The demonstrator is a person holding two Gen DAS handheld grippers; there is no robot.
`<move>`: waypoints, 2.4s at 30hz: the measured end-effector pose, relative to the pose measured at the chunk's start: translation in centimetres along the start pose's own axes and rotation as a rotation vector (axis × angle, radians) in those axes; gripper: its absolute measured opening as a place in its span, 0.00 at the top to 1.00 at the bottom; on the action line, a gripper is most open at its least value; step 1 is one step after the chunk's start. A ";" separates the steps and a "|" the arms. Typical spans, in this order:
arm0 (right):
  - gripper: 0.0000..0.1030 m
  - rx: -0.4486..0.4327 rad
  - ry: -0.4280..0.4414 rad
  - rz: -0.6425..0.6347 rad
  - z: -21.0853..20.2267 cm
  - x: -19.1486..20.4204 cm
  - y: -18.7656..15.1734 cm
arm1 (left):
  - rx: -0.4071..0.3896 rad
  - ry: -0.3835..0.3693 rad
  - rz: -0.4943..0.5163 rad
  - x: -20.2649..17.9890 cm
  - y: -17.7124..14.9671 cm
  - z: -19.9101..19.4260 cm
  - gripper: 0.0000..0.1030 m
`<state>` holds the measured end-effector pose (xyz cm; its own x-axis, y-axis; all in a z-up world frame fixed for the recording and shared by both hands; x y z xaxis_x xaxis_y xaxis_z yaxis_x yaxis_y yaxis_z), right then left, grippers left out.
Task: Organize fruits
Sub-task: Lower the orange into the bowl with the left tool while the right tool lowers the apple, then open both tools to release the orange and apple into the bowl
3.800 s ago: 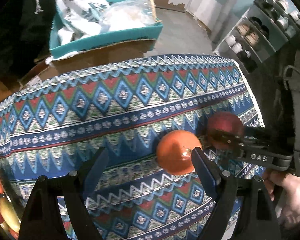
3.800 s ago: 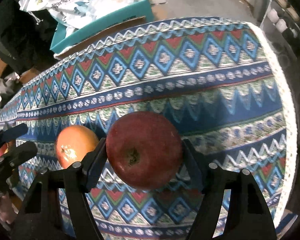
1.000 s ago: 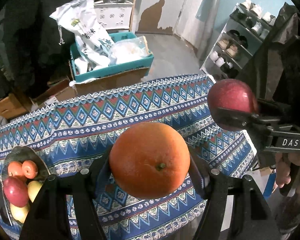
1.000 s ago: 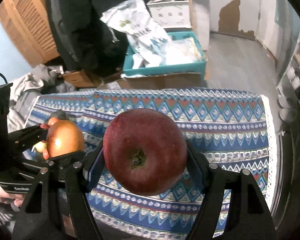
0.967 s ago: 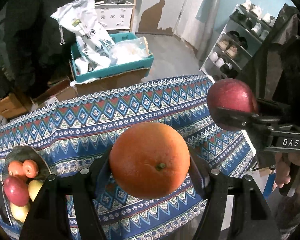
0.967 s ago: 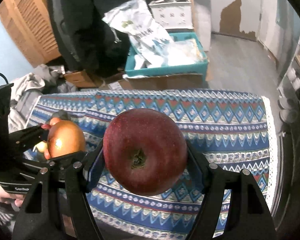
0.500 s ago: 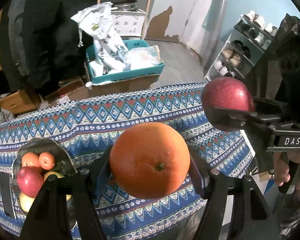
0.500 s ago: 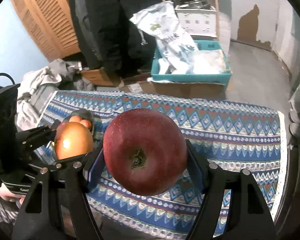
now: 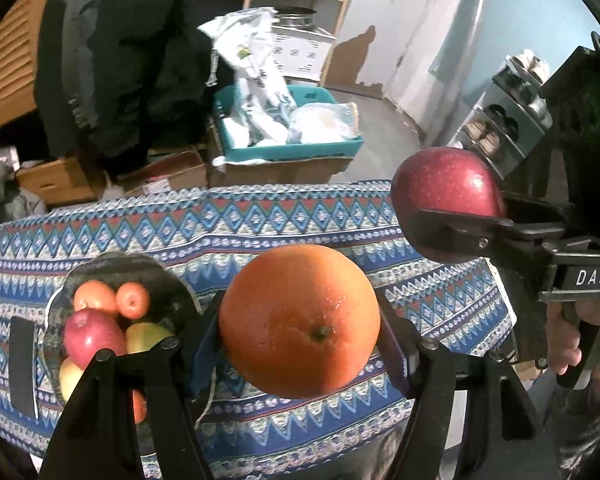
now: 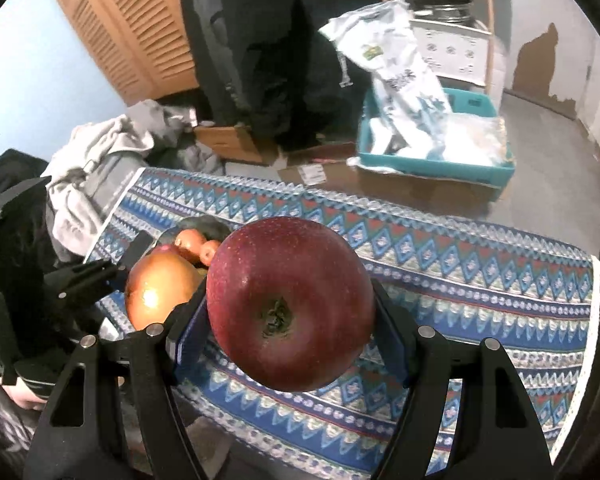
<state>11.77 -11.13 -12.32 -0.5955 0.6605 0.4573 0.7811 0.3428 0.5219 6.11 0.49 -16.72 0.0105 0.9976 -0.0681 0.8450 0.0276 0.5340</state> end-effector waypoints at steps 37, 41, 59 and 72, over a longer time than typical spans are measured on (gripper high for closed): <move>0.29 0.262 0.144 0.028 19.8 6.7 1.3 | 0.209 0.173 -0.206 14.4 -7.7 6.1 0.32; 0.29 0.290 0.145 0.037 21.3 6.7 0.7 | 0.240 0.181 -0.203 14.7 -8.5 7.2 0.32; 0.27 0.338 0.146 0.084 23.7 5.8 -0.6 | 0.189 0.201 -0.222 15.5 -7.4 6.1 0.32; 0.27 0.283 0.126 0.035 21.7 6.8 1.1 | 0.148 0.220 -0.336 18.4 -6.4 4.6 0.32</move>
<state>12.64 8.22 -24.27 -0.5718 0.5932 0.5667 0.8126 0.5049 0.2913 3.36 18.34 -25.25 -0.3790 0.9250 -0.0278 0.8500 0.3598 0.3848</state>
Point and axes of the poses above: each gripper's, at about its wrist camera, not at the fingertips, and z roughly the way its jaws point, x to its left, y to its top, the point moved 5 cm from there along z, roughly the way its jaws point, and after that the axes turned 12 degrees about y, right-handed, at the moved point
